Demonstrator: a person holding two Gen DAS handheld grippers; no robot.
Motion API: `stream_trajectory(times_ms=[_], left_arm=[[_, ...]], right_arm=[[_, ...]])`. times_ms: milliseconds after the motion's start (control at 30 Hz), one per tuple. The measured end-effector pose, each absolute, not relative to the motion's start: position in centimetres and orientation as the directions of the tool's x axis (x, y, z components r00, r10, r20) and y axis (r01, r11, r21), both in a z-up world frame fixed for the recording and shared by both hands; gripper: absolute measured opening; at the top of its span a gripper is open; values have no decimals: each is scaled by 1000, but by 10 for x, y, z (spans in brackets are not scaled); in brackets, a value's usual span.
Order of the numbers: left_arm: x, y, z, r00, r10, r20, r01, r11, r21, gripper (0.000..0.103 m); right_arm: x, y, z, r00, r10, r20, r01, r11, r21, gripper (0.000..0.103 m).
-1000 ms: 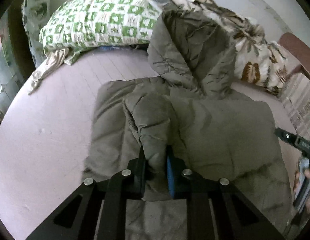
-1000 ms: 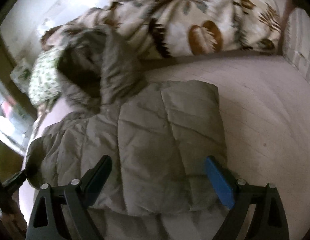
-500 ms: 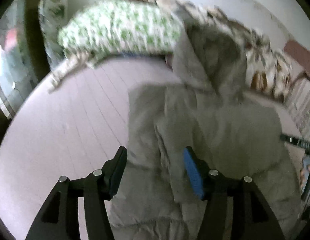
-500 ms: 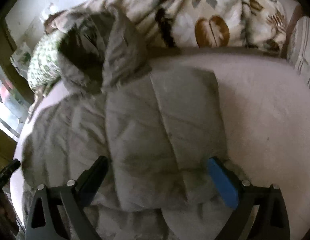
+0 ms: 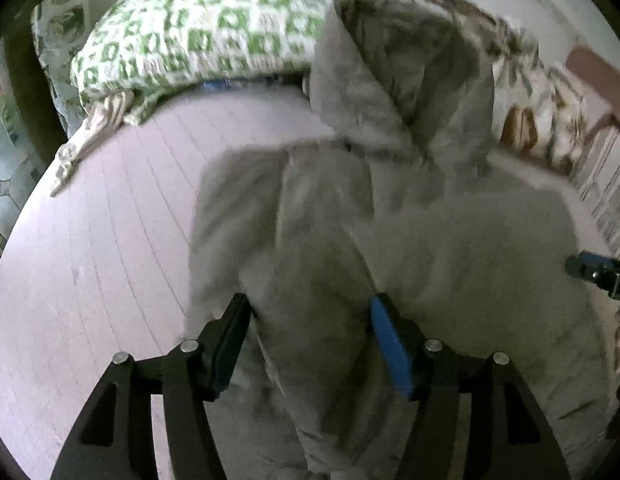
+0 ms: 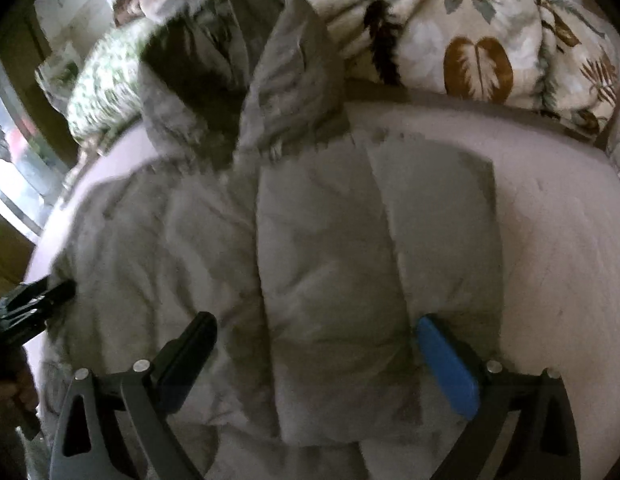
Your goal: Fold large clothes
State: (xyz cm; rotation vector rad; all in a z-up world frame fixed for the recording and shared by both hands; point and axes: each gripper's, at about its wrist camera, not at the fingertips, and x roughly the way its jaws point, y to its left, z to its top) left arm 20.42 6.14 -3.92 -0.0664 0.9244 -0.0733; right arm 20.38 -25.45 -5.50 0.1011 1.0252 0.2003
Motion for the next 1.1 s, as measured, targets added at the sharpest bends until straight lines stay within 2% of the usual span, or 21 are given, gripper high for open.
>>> stream_trajectory(times_ms=[33, 100, 333, 700, 933, 967, 1000, 1033, 1067, 1100], left_arm=[[207, 63, -30, 615, -92, -783, 33, 995, -91, 65], [223, 66, -8, 640, -93, -763, 35, 995, -92, 77], [307, 47, 32, 685, -49, -726, 71, 997, 1, 78], [426, 30, 19, 686, -20, -727, 74, 996, 43, 78], [473, 23, -7, 659, -18, -752, 45, 999, 15, 78], [476, 22, -10, 655, -18, -755, 38, 999, 9, 78], [476, 21, -12, 659, -20, -752, 36, 999, 5, 62], [476, 19, -13, 659, -38, -751, 49, 999, -7, 42], [477, 18, -14, 638, -71, -767, 71, 997, -33, 14], [474, 18, -14, 629, -87, -773, 78, 996, -48, 13]], right_arm=[[208, -257, -49, 505, 217, -835, -119, 976, 182, 102], [223, -263, -34, 518, 222, -826, -116, 975, 189, 102], [302, -257, 16, 573, 267, -775, -147, 964, 223, 102], [404, -216, 50, 655, 279, -702, -189, 960, 206, 101], [469, -181, 36, 606, 213, -766, -214, 972, 101, 101], [473, -179, 30, 596, 200, -777, -210, 974, 90, 96], [475, -176, 25, 593, 191, -782, -209, 975, 80, 75], [474, -174, 21, 590, 191, -785, -209, 975, 80, 56], [472, -174, 19, 594, 181, -784, -201, 977, 73, 22], [467, -175, 18, 606, 168, -777, -193, 979, 60, 20]])
